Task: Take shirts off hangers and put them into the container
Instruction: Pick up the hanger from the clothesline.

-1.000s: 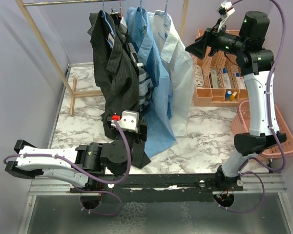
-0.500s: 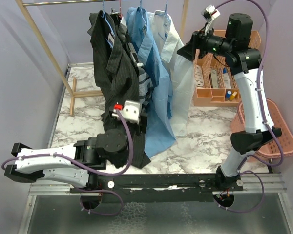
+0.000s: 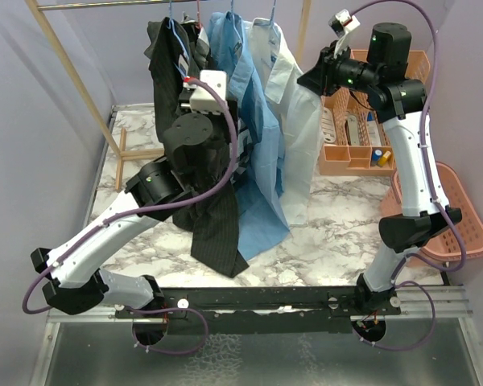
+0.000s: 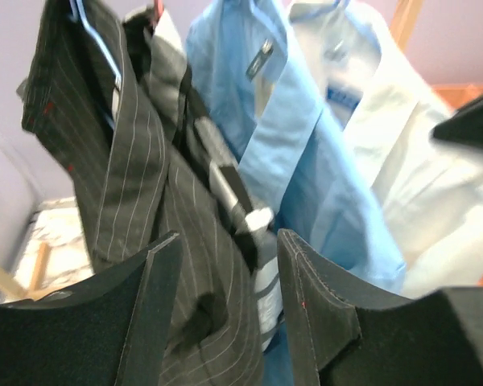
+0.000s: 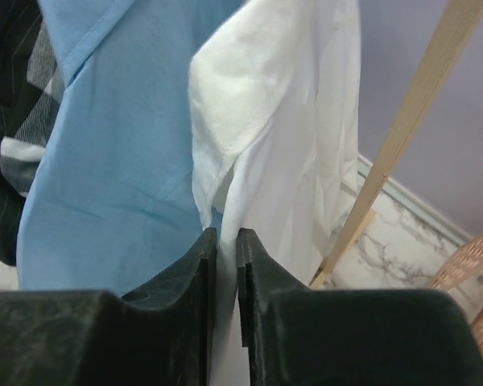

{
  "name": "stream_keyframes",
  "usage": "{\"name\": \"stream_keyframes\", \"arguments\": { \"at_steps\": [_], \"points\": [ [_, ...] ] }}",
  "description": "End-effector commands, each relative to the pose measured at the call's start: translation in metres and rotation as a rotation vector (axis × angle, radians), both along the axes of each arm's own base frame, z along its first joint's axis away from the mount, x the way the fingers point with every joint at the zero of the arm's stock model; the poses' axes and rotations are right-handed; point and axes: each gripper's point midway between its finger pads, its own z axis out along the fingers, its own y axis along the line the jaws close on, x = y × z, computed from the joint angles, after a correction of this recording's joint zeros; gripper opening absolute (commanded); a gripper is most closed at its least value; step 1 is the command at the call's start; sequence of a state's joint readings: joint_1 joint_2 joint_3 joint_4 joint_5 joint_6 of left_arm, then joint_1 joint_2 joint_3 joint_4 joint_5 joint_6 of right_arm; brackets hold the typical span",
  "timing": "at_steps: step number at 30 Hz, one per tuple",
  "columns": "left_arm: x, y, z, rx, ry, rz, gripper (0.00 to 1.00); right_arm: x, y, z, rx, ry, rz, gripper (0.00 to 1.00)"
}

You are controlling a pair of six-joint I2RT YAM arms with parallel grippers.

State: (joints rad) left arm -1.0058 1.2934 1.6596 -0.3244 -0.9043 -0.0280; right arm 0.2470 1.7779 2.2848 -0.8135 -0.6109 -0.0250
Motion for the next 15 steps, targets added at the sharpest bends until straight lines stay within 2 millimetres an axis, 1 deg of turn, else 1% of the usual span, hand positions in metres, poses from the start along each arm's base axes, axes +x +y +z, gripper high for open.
{"name": "stream_keyframes", "arguments": {
  "at_steps": [1,2,4,7,10,15],
  "points": [
    [-0.005,-0.018,0.041,-0.096,-0.062,-0.139,0.58,0.005,-0.001,-0.003,-0.010,0.002,-0.029,0.03],
    [-0.004,-0.028,0.040,-0.083,-0.057,-0.175,0.62,0.006,-0.002,-0.003,-0.012,0.002,-0.038,0.01],
    [-0.003,-0.046,0.034,-0.067,-0.049,-0.233,0.68,0.006,-0.005,-0.002,-0.015,-0.004,-0.055,0.01],
    [0.002,-0.062,0.027,-0.033,-0.042,-0.275,0.73,0.005,-0.010,0.007,-0.015,-0.035,-0.086,0.01],
    [0.006,-0.072,0.021,-0.004,-0.033,-0.287,0.74,0.003,-0.016,0.021,-0.006,-0.071,-0.124,0.01],
    [0.006,-0.074,0.016,-0.012,-0.027,-0.295,0.74,0.000,-0.025,0.049,0.046,-0.116,-0.195,0.01]
  ]
}}
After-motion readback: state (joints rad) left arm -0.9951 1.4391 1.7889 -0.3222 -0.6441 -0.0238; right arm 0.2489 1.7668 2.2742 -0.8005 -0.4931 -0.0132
